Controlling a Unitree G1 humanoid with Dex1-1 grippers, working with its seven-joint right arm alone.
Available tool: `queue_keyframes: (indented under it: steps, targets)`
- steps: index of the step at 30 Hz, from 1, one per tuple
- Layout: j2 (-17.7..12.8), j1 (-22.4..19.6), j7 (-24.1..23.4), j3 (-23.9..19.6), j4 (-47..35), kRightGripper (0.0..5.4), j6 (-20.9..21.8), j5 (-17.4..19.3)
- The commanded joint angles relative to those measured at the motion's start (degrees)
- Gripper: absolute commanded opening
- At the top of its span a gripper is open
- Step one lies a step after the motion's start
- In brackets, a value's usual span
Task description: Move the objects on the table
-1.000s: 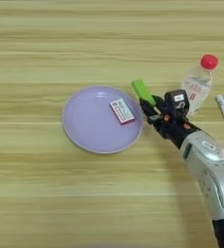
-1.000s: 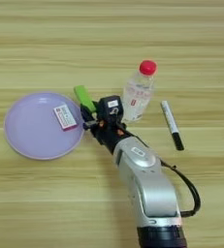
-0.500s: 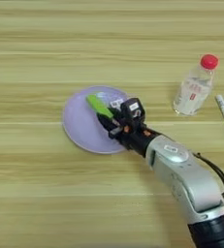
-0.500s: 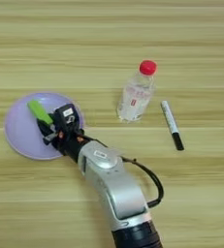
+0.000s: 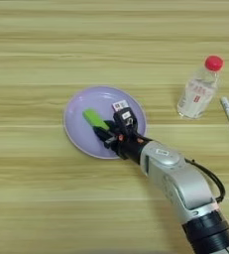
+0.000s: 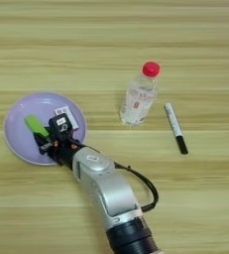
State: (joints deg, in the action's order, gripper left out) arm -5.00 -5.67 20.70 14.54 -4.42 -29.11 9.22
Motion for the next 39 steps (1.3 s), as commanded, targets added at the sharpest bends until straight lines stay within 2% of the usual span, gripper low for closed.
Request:
queue_keyframes:
  steps: [1, 12, 25, 32, 39]
  targets:
    - [0.3, -2.7, -0.2, -0.4, -1.9, 1.99, 1.8, -0.5]
    - [-0.1, -2.7, 0.2, -0.2, -3.2, 3.33, 1.9, -1.3]
    - [-1.9, -4.6, 0.9, -3.1, 4.1, 4.53, 2.1, -1.7]
    - [-3.2, -5.1, 1.6, -5.1, 5.4, 5.37, 2.0, -1.7]
    - [-5.6, -4.5, 2.1, -6.5, 4.8, 5.39, 1.8, -2.0]
